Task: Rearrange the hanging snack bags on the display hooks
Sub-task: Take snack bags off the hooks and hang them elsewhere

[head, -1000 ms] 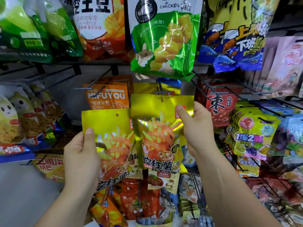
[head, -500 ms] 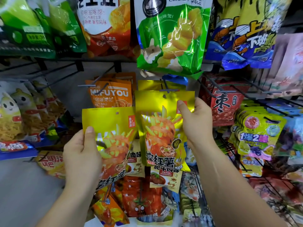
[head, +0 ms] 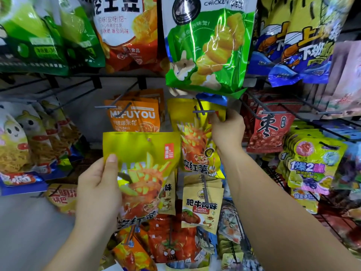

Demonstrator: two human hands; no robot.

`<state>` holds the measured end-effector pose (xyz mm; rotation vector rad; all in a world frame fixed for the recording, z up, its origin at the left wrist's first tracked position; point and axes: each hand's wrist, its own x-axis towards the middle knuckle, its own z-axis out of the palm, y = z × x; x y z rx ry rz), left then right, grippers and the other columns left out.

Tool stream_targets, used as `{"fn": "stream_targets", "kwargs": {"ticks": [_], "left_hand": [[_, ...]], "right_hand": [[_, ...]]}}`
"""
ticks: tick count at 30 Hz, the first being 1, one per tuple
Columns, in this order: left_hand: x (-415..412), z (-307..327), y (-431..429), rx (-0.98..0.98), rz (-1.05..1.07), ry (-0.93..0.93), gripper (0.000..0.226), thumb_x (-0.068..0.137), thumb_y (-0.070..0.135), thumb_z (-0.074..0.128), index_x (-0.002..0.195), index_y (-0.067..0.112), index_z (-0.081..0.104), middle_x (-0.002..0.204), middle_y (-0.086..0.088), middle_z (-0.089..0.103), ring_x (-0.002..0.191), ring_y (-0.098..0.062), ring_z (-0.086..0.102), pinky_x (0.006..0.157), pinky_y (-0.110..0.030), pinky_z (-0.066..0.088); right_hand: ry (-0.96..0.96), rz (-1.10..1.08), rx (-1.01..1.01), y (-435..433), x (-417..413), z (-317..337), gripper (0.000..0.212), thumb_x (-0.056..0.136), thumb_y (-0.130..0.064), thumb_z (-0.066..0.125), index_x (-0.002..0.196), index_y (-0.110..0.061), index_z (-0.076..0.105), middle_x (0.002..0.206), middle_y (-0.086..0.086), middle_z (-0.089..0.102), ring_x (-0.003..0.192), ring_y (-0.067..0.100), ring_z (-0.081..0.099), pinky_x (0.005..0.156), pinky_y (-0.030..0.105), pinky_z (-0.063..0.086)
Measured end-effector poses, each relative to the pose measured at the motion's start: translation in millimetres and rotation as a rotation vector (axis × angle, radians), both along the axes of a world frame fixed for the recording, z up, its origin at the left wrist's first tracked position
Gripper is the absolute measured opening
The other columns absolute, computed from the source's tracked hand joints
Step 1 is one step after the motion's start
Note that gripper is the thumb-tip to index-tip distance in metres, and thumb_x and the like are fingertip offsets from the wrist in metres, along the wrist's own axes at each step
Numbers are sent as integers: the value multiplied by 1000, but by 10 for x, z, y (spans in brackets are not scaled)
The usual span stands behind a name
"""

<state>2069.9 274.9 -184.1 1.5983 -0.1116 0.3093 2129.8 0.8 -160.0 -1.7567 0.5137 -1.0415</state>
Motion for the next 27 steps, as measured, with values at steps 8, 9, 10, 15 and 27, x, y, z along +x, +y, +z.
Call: {"fn": "stream_targets", "kwargs": {"ticks": [8, 9, 10, 15, 27], "left_hand": [[14, 56, -360, -107, -245, 3, 64, 97, 59, 55, 105, -4, 64, 87, -22, 66, 78, -32, 57, 75, -46, 46], [17, 72, -421, -126, -271, -1, 67, 96, 59, 56, 106, -6, 62, 88, -14, 62, 81, -28, 54, 75, -44, 42], [26, 90, -482, -140, -291, 5, 68, 97, 59, 56, 105, -9, 59, 88, -9, 60, 81, -25, 53, 75, -41, 42], [76, 230, -827, -162, -310, 163, 35, 110, 26, 49, 75, 23, 50, 41, 30, 52, 39, 16, 49, 41, 0, 34], [199, 273, -1065, -219, -249, 213, 40, 110, 25, 49, 71, 25, 42, 35, 33, 45, 39, 22, 45, 57, -9, 35]], "right_hand": [[-152, -41, 72, 5, -439, -153, 13, 95, -27, 73, 96, -19, 64, 89, -7, 68, 81, 2, 66, 76, 29, 52], [-167, -9, 87, 34, -522, -167, 15, 98, -31, 69, 94, -18, 65, 87, -6, 68, 77, -2, 64, 74, 27, 50], [-174, 45, 114, 65, -598, -183, 25, 100, -39, 63, 90, -16, 65, 84, -5, 68, 74, 0, 63, 73, 29, 49], [-92, 430, 315, 197, -831, -148, 35, 98, -53, 59, 83, -26, 75, 86, 3, 73, 81, 17, 66, 80, 42, 53], [-103, 333, 244, 161, -707, -132, 15, 94, -30, 75, 83, -20, 73, 72, 1, 69, 65, 24, 58, 65, 44, 49]]}}
